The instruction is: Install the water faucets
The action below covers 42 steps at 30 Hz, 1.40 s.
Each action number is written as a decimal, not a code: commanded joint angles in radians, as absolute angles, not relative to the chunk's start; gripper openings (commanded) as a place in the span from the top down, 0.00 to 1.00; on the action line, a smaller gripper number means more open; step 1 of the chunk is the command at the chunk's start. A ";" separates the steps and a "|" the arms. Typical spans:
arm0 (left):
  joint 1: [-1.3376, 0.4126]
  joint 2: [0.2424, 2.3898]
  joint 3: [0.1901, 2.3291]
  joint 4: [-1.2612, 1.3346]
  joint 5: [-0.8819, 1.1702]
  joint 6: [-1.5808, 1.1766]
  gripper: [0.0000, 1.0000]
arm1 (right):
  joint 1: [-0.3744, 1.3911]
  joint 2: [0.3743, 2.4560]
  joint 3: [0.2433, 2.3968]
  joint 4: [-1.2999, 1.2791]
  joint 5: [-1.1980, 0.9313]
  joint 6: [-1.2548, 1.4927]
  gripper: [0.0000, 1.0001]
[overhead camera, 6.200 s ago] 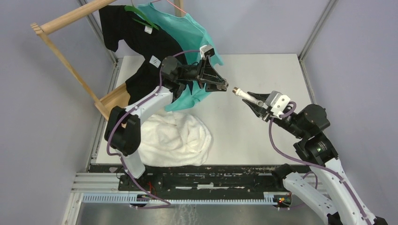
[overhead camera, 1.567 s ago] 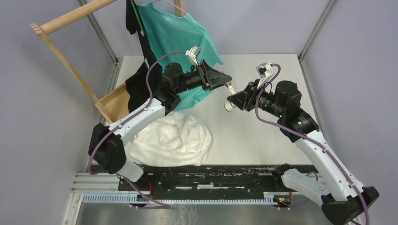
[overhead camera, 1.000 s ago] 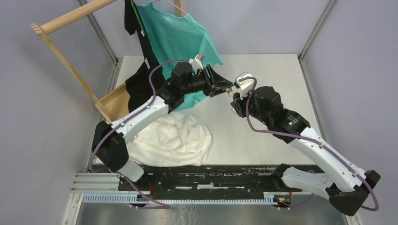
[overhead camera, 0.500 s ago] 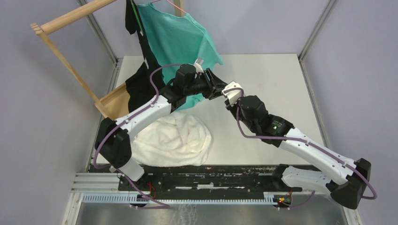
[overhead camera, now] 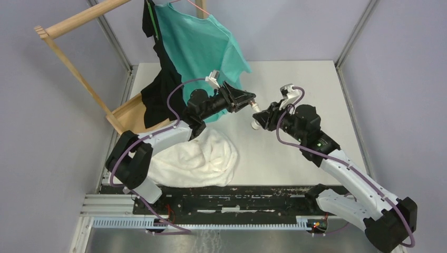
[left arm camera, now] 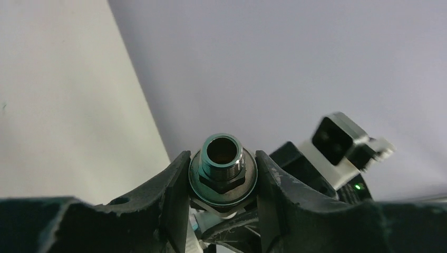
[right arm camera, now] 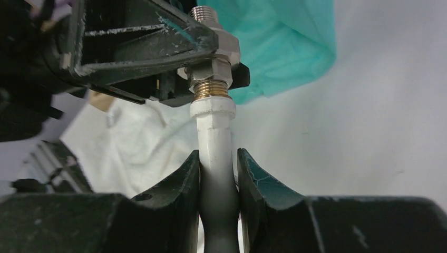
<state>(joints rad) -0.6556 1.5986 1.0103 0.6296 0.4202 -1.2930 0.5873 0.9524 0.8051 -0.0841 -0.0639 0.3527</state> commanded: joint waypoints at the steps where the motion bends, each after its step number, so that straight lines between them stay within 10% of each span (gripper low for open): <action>1: -0.673 1.561 0.927 1.073 0.491 -1.374 0.97 | 0.501 0.941 0.749 0.403 -0.307 0.797 0.99; 17: -0.706 1.526 0.779 1.302 0.410 -1.356 0.97 | 0.417 1.189 0.536 1.156 -0.340 1.611 0.99; 27: -0.717 1.507 0.743 1.163 0.269 -1.372 0.97 | 0.414 1.047 0.534 0.768 -0.307 1.520 0.98; 42: -0.731 1.514 0.777 1.087 0.146 -1.504 0.97 | 0.412 1.092 0.625 0.570 -0.478 1.481 0.37</action>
